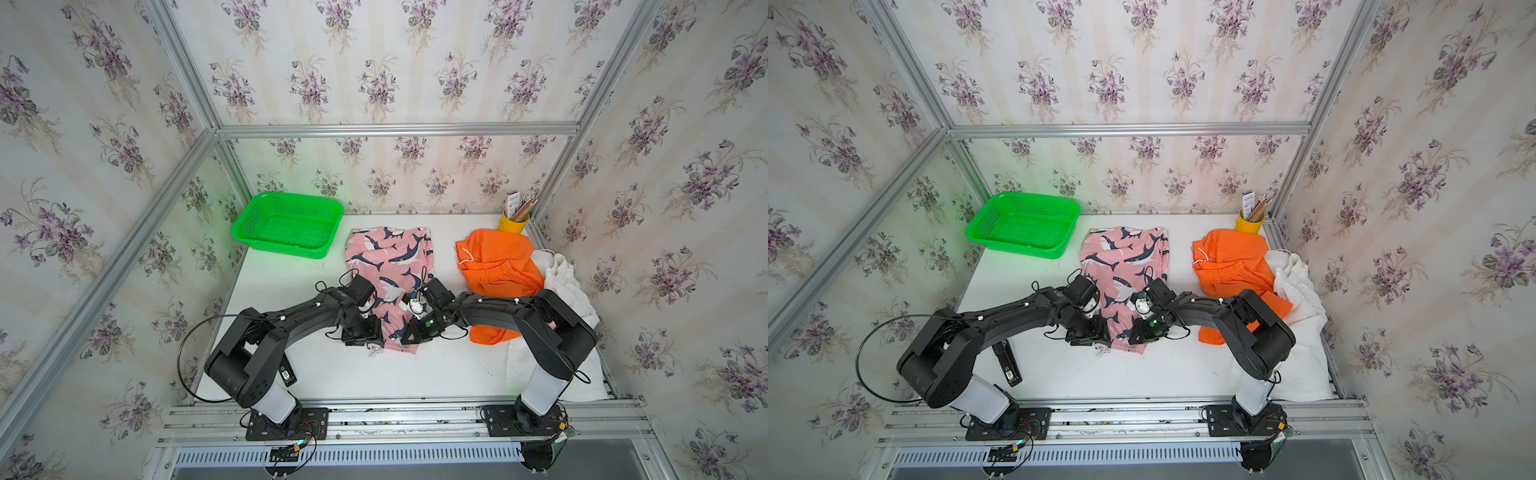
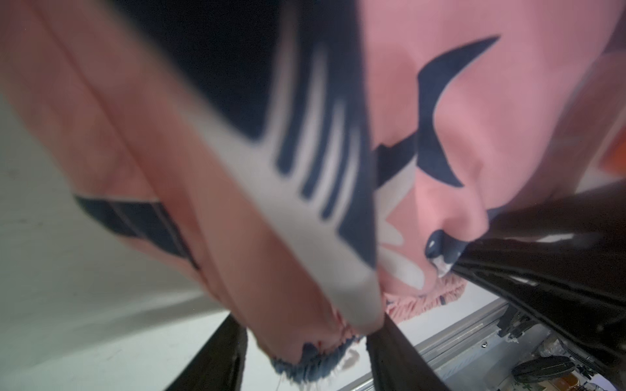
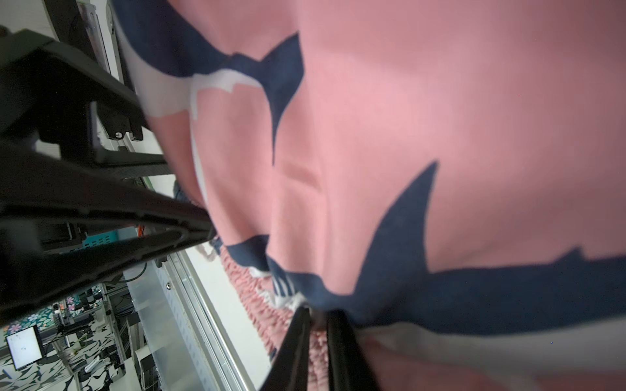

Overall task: Roll up the shorts
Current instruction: Roll the shorts at the center of the board.

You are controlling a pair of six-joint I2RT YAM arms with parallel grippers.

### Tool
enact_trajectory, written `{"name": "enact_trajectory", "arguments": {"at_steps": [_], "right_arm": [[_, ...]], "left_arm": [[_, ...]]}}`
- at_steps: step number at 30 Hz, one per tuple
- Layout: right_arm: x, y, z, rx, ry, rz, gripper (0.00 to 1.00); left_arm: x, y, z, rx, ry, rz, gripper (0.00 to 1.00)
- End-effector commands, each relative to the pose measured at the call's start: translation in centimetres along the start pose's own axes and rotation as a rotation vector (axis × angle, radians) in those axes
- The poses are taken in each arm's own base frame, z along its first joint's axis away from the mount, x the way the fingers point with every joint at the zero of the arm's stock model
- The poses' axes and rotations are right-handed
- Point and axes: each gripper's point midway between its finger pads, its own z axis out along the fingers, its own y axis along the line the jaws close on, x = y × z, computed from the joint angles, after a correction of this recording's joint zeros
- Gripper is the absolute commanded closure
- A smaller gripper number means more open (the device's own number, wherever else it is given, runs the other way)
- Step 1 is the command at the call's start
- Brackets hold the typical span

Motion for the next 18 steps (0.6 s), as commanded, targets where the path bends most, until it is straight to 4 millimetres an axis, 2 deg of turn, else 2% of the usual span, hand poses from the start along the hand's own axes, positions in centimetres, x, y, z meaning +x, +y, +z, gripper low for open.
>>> {"name": "enact_trajectory", "arguments": {"at_steps": [1,5,9,10,12,18], "right_arm": [[0.7,-1.1,-0.9,0.093,0.005,-0.014,0.75],[-1.5,0.6,-3.8,0.166,-0.126,-0.195,0.59],[-2.8,2.2,-6.0,0.341,-0.272,-0.447,0.4],[-2.9,2.6,-6.3,0.383,-0.308,-0.511,0.32],[-2.9,3.5,-6.6,0.437,-0.369,-0.627,0.23],[-3.3,5.9,-6.2,0.534,-0.547,-0.841,0.13]], "left_arm": [[-0.7,-0.6,-0.1,0.015,-0.027,0.001,0.66],[-1.1,-1.2,-2.0,0.023,-0.079,0.003,0.82],[-1.6,-2.3,-4.3,0.044,-0.128,0.0,0.87],[-1.6,-2.5,-4.8,0.051,-0.137,-0.002,0.87],[-1.7,-3.1,-5.6,0.076,-0.148,-0.016,0.88],[-1.9,-4.3,-6.6,0.139,-0.154,-0.058,0.88]]}}
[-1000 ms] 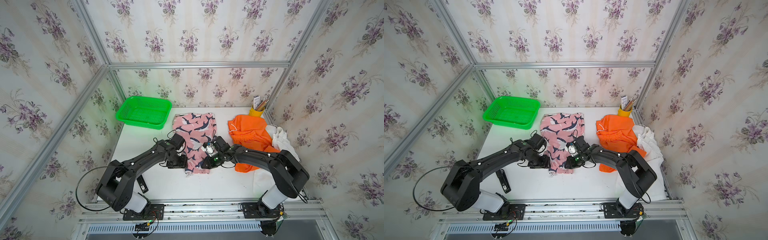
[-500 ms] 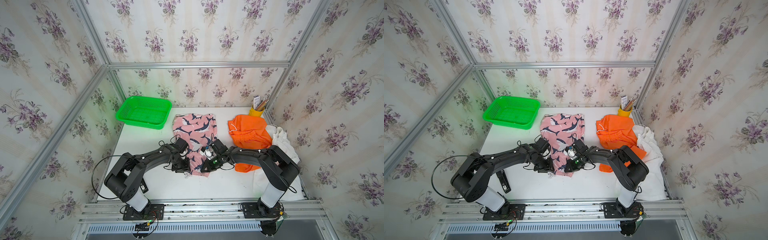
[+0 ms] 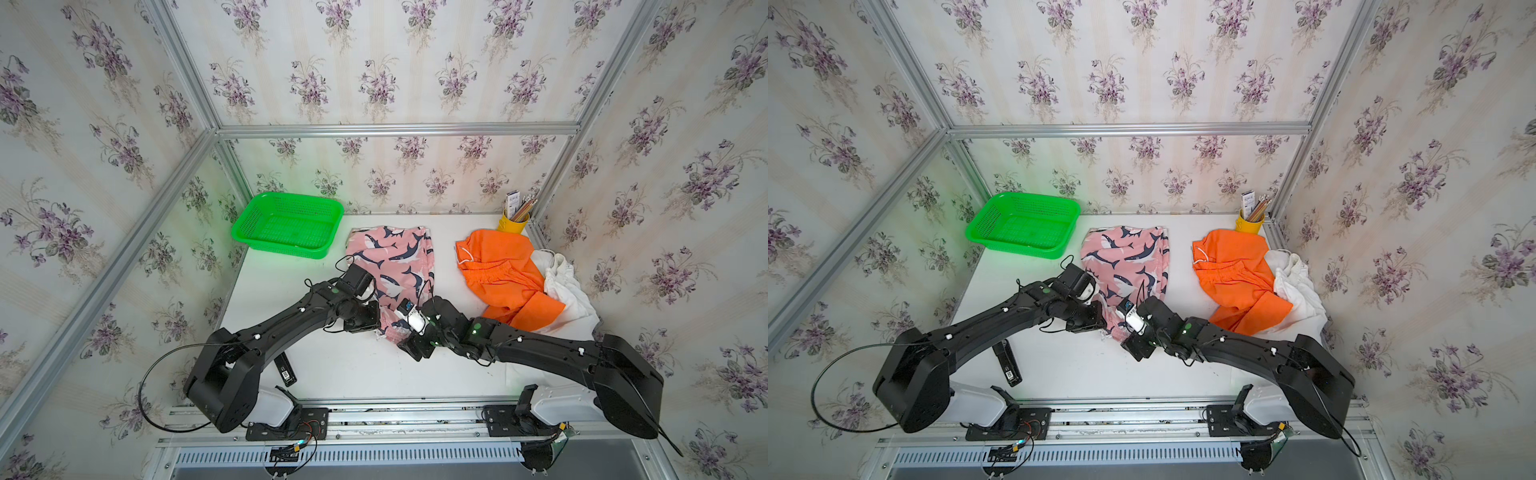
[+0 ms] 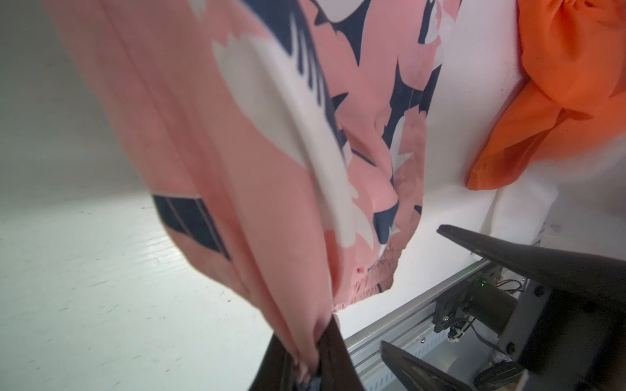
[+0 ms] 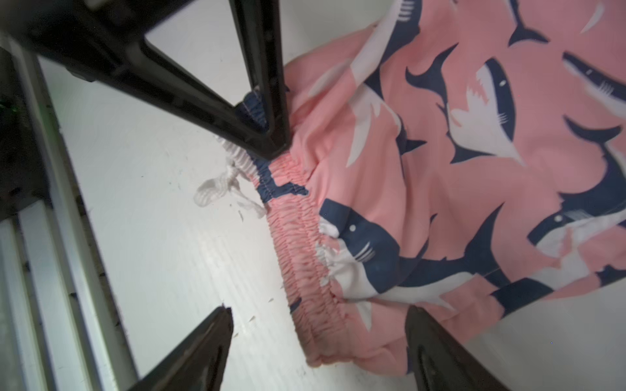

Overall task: Roll up the shorts
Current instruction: Roll the shorts at the center of the board.

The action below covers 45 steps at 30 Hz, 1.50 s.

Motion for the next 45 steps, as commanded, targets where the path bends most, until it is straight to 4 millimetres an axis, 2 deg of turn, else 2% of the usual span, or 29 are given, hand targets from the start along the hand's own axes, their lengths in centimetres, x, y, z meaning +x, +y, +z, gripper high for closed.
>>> {"name": "enact_trajectory", "arguments": {"at_steps": [1,6,7,14,19,24,27,28,30,31,32,33,36,40,42,45], "right_arm": [[-3.0,-0.7,0.1,0.152,-0.168,-0.142,0.12],[-4.0,-0.1,1.7,0.265,-0.279,-0.197,0.03],[-4.2,-0.4,2.0,0.291,-0.296,-0.194,0.0],[-4.4,-1.4,3.9,0.394,-0.356,-0.233,0.0],[-3.5,-4.6,2.3,0.628,-0.384,-0.3,0.04],[-2.4,-5.5,0.2,0.697,-0.383,-0.351,0.2],[-1.7,-4.8,0.1,0.662,-0.357,-0.391,0.36],[-1.6,-4.3,0.1,0.64,-0.354,-0.404,0.46],[-1.3,-3.3,0.4,0.593,-0.335,-0.436,0.67],[-1.0,-2.7,0.7,0.565,-0.316,-0.456,0.87],[-0.8,-2.3,1.0,0.541,-0.298,-0.465,0.97],[-0.6,-1.9,1.3,0.506,-0.28,-0.461,1.0],[0.5,0.0,2.4,0.348,-0.188,-0.41,1.0],[2.9,3.7,3.8,0.051,-0.003,-0.28,1.0],[3.5,5.8,4.1,-0.097,0.074,-0.218,1.0],[3.2,7.7,4.6,-0.252,0.158,-0.135,1.0]], "left_arm": [[0.0,-0.7,-0.3,0.035,0.008,-0.048,0.88],[0.1,-1.5,-0.3,0.077,0.017,-0.071,0.88],[0.0,-2.0,-1.0,0.1,-0.001,-0.064,0.88],[0.3,-2.2,-1.4,0.122,-0.002,-0.086,0.87],[0.9,-1.8,-1.4,0.118,0.007,-0.102,0.87],[1.2,-0.8,-1.1,0.095,0.01,-0.115,0.87],[1.3,-0.6,-0.9,0.093,0.011,-0.121,0.86],[1.3,-0.6,-0.9,0.094,0.011,-0.121,0.86],[1.2,-0.5,-0.9,0.09,0.01,-0.125,0.85],[1.2,-0.4,-1.0,0.084,0.007,-0.128,0.84],[1.1,-0.2,-1.0,0.076,0.003,-0.129,0.81],[1.1,0.1,-1.1,0.059,-0.002,-0.128,0.77],[0.9,1.4,-2.3,-0.03,-0.042,-0.102,0.65],[0.8,4.2,-4.4,-0.197,-0.104,-0.066,0.49],[1.0,5.1,-5.1,-0.242,-0.117,-0.048,0.47],[1.2,5.6,-5.6,-0.259,-0.131,-0.009,0.46]]}}
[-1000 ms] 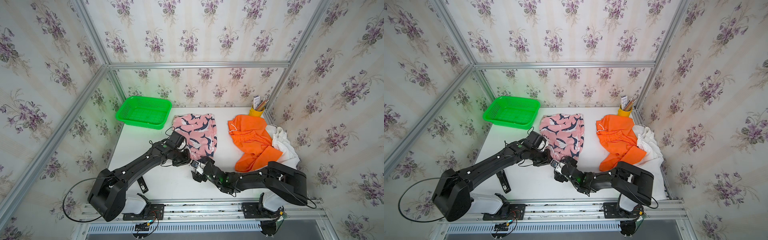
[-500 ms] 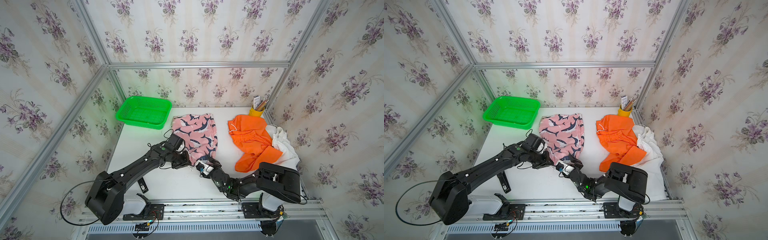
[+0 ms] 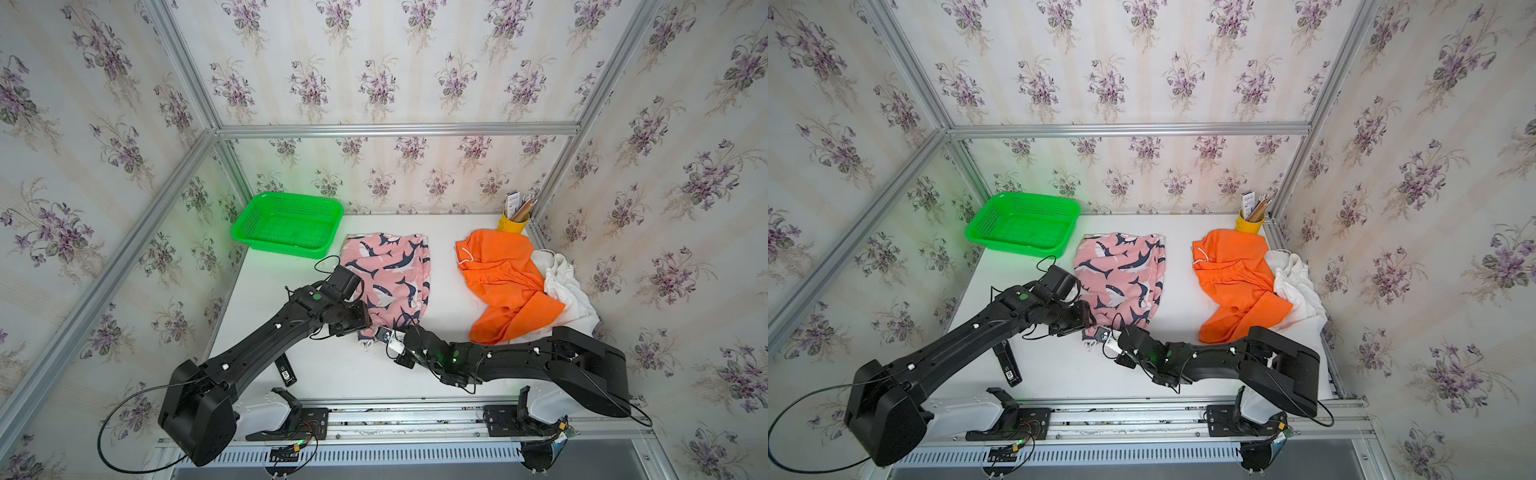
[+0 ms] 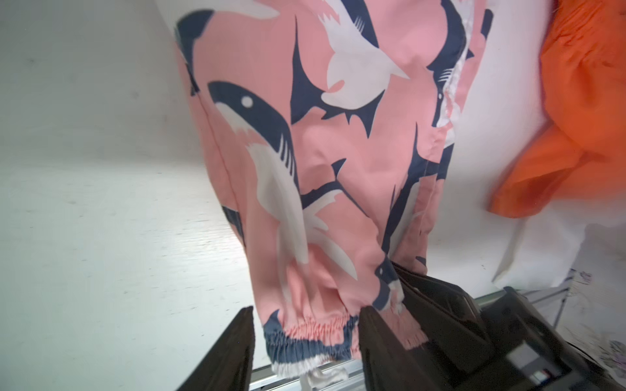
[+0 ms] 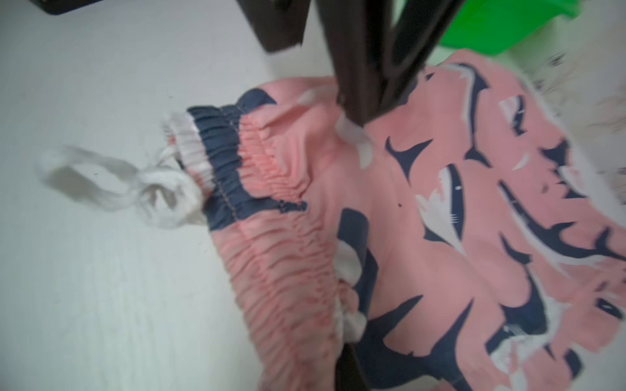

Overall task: Roll up the shorts
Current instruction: Roll the shorts at the center of the board.

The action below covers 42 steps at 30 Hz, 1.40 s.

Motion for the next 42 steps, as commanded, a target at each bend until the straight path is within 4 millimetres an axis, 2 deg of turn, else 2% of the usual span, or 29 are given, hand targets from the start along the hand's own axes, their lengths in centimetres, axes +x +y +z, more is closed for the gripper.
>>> {"name": "enact_trajectory", "arguments": {"at_steps": [1,4,7,13,18,21,24,26,28,30,32,34,36,39,42], "right_arm": [[2.4,4.8,-0.4,-0.334,0.18,0.167,1.0],[1.6,4.5,0.1,-0.466,0.219,0.284,1.0],[1.8,3.6,0.6,-0.581,0.269,0.399,1.0],[1.2,1.1,1.5,-0.791,0.316,0.592,1.0],[1.8,-1.6,2.7,-0.847,0.347,0.739,1.0],[1.8,-2.8,2.9,-0.854,0.346,0.798,1.0],[1.1,-2.9,1.9,-0.865,0.316,0.787,0.9],[1.1,-3.1,1.4,-0.83,0.302,0.766,0.81],[1.8,-3.9,1.3,-0.735,0.31,0.73,0.67],[2.6,-5.5,1.5,-0.586,0.305,0.68,0.53],[3.1,-8.3,1.7,-0.373,0.275,0.6,0.43],[2.5,-10.5,1.2,-0.211,0.208,0.491,0.36],[0.7,-11.8,0.2,-0.112,0.11,0.393,0.34],[-2.3,-11.2,-1.5,-0.078,-0.083,0.227,0.29],[-3.3,-9.4,-1.4,-0.082,-0.174,0.093,0.26]], "left_arm": [[0.1,2.0,-0.5,-0.086,-0.024,0.075,0.41],[0.0,0.8,-0.6,-0.005,-0.057,0.148,0.36],[0.1,0.5,0.0,0.027,-0.061,0.198,0.32],[0.9,-0.9,2.5,0.107,0.014,0.26,0.28],[0.8,-1.0,4.5,0.095,0.066,0.308,0.27],[0.5,-0.7,5.4,0.066,0.079,0.342,0.29],[-0.4,-0.2,6.7,0.006,0.079,0.363,0.39],[-1.4,0.2,7.4,-0.045,0.066,0.365,0.55],[-2.3,0.1,7.6,-0.067,0.053,0.364,0.68],[-3.0,-0.5,7.5,-0.06,0.04,0.366,0.79],[-3.3,-1.2,7.3,-0.04,0.032,0.364,0.85],[-3.3,-1.7,7.3,-0.017,0.044,0.362,0.88],[-3.1,-2.0,7.3,-0.002,0.063,0.356,0.89],[-3.0,-2.5,7.1,0.022,0.086,0.334,0.89],[-3.2,-2.7,6.6,0.05,0.089,0.297,0.89]]}}
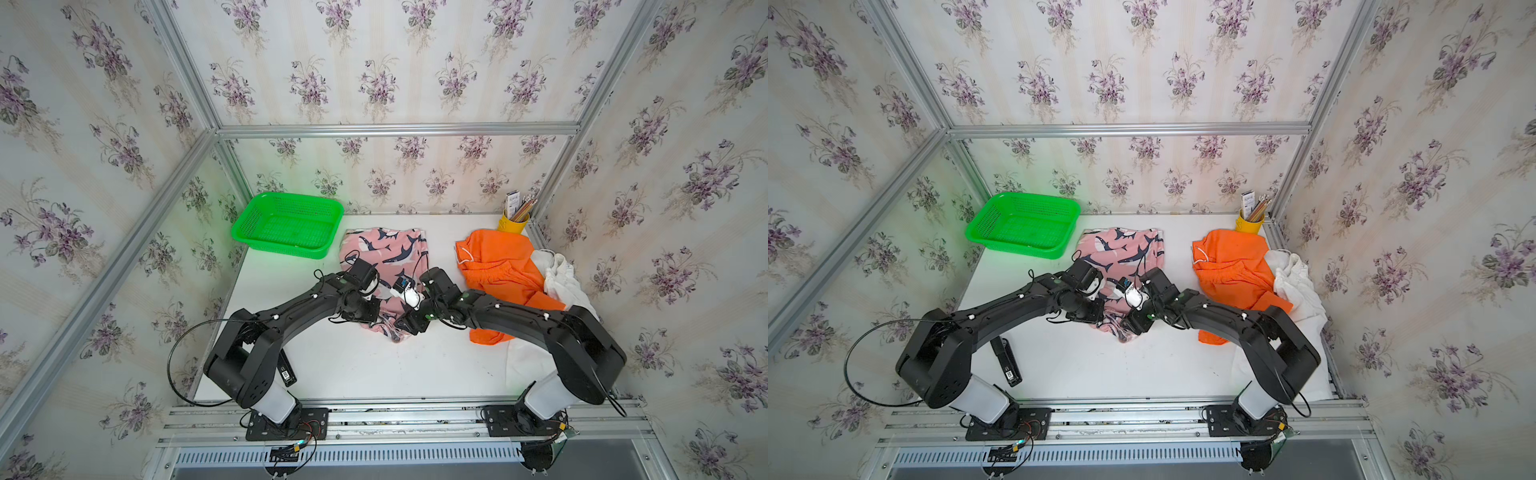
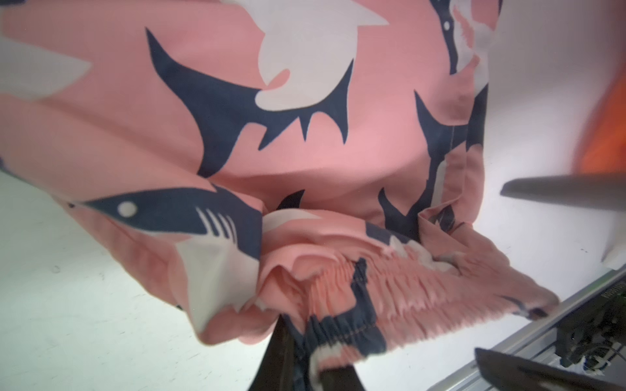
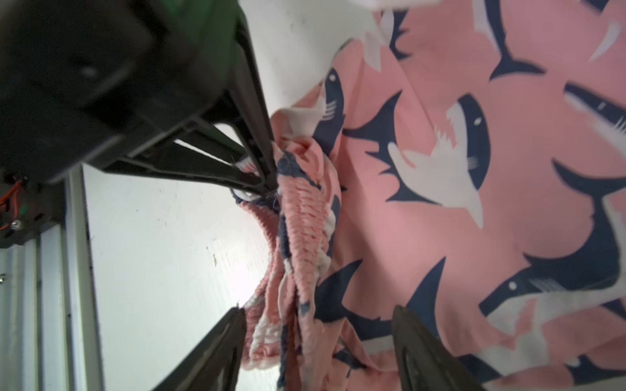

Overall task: Roll up the shorts
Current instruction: Roll the shorts at the center of the board.

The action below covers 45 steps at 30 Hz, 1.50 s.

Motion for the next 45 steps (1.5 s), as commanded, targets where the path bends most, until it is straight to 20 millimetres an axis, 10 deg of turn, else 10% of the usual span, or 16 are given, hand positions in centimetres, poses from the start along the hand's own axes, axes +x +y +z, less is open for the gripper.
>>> {"name": "enact_trajectory", "arguments": {"at_steps": [1,12,17,21,27,33,45], "right_arm": [[-2.8,-0.1,0.6,0.085,-0.159,-0.228,0.25],[0.6,0.6,2.5,0.336,-0.2,-0.482,0.25],[-1.0,2.3,0.6,0.256,-0.255,-0.401,0.85],[-0.5,5.6,1.3,-0.017,-0.128,-0.108,0.99],[0.9,10.0,2.6,-0.367,0.062,0.3,1.0],[0.3,9.5,4.2,-0.538,0.111,0.663,1.0],[2.8,4.7,8.3,-0.492,0.264,1.107,1.0]], "left_arm": [[-0.1,-0.6,-0.6,0.049,0.009,-0.043,0.89],[-0.2,-0.6,-1.8,0.199,0.034,-0.175,0.88],[0.4,-0.3,-2.2,0.201,0.048,-0.189,0.84],[0.5,1.1,-3.3,0.113,0.016,-0.185,0.75],[0.8,3.7,-6.2,-0.057,-0.06,-0.192,0.51],[2.6,6.2,-9.1,-0.202,-0.101,-0.243,0.34],[5.0,4.4,-3.2,0.016,-0.106,-0.482,0.26]]}}
